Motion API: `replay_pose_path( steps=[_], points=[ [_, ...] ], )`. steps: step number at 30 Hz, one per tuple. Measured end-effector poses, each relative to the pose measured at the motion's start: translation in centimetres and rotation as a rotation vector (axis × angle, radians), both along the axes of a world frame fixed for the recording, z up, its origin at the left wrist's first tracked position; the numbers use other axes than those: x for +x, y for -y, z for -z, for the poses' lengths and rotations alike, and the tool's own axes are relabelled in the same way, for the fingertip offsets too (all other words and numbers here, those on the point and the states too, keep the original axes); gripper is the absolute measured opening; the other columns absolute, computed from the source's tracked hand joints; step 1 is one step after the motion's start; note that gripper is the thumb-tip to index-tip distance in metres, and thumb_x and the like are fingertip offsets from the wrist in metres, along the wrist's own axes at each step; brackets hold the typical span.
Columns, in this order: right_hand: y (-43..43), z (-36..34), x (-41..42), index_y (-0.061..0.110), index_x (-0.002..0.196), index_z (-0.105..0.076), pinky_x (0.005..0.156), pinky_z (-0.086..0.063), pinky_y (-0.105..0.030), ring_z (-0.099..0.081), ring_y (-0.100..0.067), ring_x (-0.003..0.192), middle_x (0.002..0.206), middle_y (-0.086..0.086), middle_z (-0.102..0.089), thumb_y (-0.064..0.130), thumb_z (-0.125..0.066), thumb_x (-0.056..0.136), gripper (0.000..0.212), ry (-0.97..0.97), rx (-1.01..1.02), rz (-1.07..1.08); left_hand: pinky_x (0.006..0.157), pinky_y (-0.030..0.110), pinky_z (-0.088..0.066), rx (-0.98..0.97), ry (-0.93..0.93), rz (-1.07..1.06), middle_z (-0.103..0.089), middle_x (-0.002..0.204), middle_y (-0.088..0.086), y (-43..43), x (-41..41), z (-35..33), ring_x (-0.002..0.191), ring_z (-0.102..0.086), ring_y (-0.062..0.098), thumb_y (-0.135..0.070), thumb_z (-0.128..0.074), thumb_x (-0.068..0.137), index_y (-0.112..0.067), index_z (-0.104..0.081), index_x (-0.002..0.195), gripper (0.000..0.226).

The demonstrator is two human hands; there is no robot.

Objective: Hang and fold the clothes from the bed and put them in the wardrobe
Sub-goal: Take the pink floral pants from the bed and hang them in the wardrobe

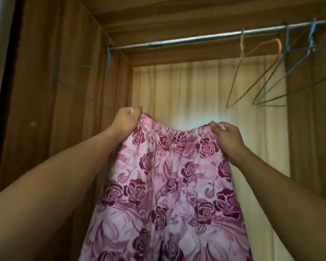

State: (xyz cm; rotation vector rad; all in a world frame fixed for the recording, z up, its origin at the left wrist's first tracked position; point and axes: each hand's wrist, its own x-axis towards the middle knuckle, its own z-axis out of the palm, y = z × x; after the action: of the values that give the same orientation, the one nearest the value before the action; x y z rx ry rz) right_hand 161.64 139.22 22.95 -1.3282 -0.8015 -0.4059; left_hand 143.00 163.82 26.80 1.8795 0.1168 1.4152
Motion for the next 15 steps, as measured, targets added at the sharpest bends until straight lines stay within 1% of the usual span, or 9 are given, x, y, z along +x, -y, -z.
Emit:
replay_pose_path(
  steps=[2,4,5,7,9,10,12,14,15],
  points=[
    [-0.3,-1.6,0.5,0.007,0.081,-0.065,0.077,-0.057,-0.042,-0.071,-0.032,0.081,0.081,-0.011,-0.073,0.045,-0.064,0.092,0.040,0.097,-0.059,0.091,0.050,0.027,-0.035,0.137,-0.040,-0.143,-0.042,0.043,-0.010,-1.3,0.4,-1.9,0.042,-0.039,0.005,-0.035,-0.052,0.101,-0.016,-0.039,0.052,0.053],
    [-0.5,-1.6,0.6,0.007,0.078,-0.064,0.078,-0.057,-0.044,-0.070,-0.033,0.082,0.079,-0.012,-0.071,0.053,-0.061,0.086,0.047,0.149,-0.183,0.149,0.054,0.029,-0.039,0.259,-0.178,-0.303,-0.051,0.047,-0.008,-2.2,0.7,-2.0,0.049,-0.049,0.005,-0.034,-0.052,0.095,-0.015,-0.049,0.053,0.046],
    [-0.5,-1.1,0.6,0.006,0.075,-0.064,0.077,-0.055,-0.044,-0.069,-0.033,0.080,0.077,-0.012,-0.071,0.056,-0.058,0.083,0.051,0.158,-0.261,0.179,0.056,0.030,-0.041,0.294,-0.284,-0.354,-0.057,0.053,-0.007,-2.4,1.0,-1.4,0.058,-0.056,0.009,-0.036,-0.054,0.094,-0.015,-0.054,0.055,0.044],
    [-0.7,1.1,0.8,0.007,0.072,-0.067,0.074,-0.051,-0.040,-0.069,-0.030,0.079,0.075,-0.010,-0.072,0.059,-0.053,0.086,0.055,0.154,-0.424,0.217,0.068,0.029,-0.046,0.308,-0.558,-0.402,-0.067,0.072,0.003,-2.7,1.6,1.0,0.075,-0.065,0.021,-0.039,-0.059,0.093,-0.015,-0.066,0.066,0.037],
    [-1.2,4.2,1.0,0.002,0.080,-0.071,0.080,-0.053,-0.035,-0.070,-0.026,0.083,0.084,-0.014,-0.073,0.057,-0.052,0.094,0.060,0.112,-0.593,0.203,0.078,0.031,-0.052,0.310,-0.801,-0.426,-0.070,0.087,0.007,-2.6,2.0,4.3,0.089,-0.067,0.027,-0.038,-0.062,0.092,-0.014,-0.071,0.081,0.028],
    [-1.4,6.0,0.9,0.000,0.082,-0.072,0.081,-0.053,-0.033,-0.070,-0.025,0.082,0.086,-0.014,-0.073,0.054,-0.054,0.096,0.058,0.099,-0.676,0.189,0.083,0.033,-0.054,0.336,-0.887,-0.431,-0.072,0.096,0.009,-2.4,2.0,6.2,0.095,-0.067,0.028,-0.035,-0.061,0.092,-0.011,-0.073,0.091,0.027],
    [-2.0,9.6,0.7,0.007,0.075,-0.074,0.073,-0.052,-0.030,-0.069,-0.020,0.077,0.078,-0.008,-0.073,0.042,-0.064,0.092,0.041,0.099,-0.847,0.149,0.091,0.031,-0.051,0.427,-1.032,-0.379,-0.072,0.113,0.009,-2.1,2.1,10.1,0.106,-0.066,0.028,-0.029,-0.061,0.094,-0.006,-0.074,0.108,0.030],
    [-2.5,13.3,0.2,0.015,0.068,-0.071,0.061,-0.045,-0.027,-0.065,-0.016,0.071,0.071,0.000,-0.069,0.032,-0.070,0.085,0.024,0.095,-1.015,0.094,0.085,0.023,-0.049,0.469,-1.156,-0.302,-0.073,0.116,0.008,-1.5,2.0,14.3,0.106,-0.067,0.025,-0.021,-0.062,0.093,-0.008,-0.075,0.111,0.026],
    [-2.7,15.1,-0.1,0.018,0.064,-0.070,0.057,-0.042,-0.025,-0.063,-0.013,0.068,0.066,0.005,-0.067,0.032,-0.072,0.078,0.020,0.091,-1.087,0.057,0.082,0.026,-0.049,0.453,-1.200,-0.261,-0.074,0.113,0.009,-1.3,2.0,16.4,0.101,-0.068,0.025,-0.017,-0.063,0.091,-0.008,-0.075,0.109,0.023]
  ],
)
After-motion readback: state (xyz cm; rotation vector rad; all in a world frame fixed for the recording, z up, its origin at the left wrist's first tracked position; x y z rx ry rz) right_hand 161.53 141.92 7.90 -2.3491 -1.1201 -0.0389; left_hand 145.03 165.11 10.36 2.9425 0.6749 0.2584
